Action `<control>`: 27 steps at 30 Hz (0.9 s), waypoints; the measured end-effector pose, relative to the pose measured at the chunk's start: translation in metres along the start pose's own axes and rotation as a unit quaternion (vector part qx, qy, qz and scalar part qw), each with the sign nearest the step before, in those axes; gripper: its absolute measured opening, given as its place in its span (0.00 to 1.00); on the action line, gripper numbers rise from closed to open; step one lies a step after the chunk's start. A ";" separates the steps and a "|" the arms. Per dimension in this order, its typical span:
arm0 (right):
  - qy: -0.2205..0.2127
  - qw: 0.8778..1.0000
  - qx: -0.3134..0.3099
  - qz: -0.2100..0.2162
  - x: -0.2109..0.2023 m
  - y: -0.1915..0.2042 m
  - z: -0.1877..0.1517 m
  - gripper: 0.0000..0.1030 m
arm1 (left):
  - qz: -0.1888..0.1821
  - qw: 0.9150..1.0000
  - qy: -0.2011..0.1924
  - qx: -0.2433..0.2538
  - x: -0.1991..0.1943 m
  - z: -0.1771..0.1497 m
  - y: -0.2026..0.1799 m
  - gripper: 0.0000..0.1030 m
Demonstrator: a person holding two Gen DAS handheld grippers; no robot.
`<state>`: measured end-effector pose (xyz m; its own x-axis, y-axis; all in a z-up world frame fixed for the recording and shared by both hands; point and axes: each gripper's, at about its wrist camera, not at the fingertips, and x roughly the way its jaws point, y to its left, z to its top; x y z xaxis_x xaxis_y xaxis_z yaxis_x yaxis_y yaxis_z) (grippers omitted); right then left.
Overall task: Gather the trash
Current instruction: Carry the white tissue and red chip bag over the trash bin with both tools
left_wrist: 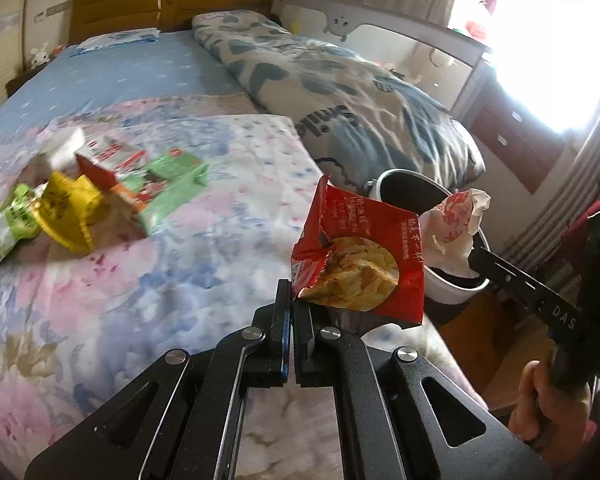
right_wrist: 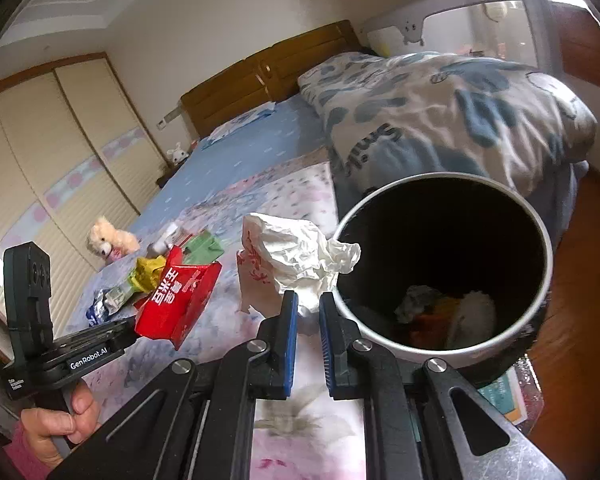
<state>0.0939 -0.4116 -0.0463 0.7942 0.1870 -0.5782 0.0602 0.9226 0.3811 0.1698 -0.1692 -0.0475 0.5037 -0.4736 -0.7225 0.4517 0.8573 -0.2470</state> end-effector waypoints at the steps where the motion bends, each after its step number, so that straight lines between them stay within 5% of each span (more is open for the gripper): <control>1: -0.002 1.000 0.002 -0.003 -0.002 -0.004 0.001 0.10 | -0.002 1.000 0.001 0.004 0.002 0.001 -0.004 0.00; 27: -0.011 0.998 0.035 -0.056 -0.016 -0.076 0.018 0.10 | -0.022 0.997 0.030 0.075 0.055 0.034 -0.086 0.00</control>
<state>0.0871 -0.4904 -0.0531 0.7929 0.0757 -0.6046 0.1907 0.9116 0.3642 0.1836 -0.2763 -0.0440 0.4381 -0.4928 -0.7518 0.5789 0.7945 -0.1835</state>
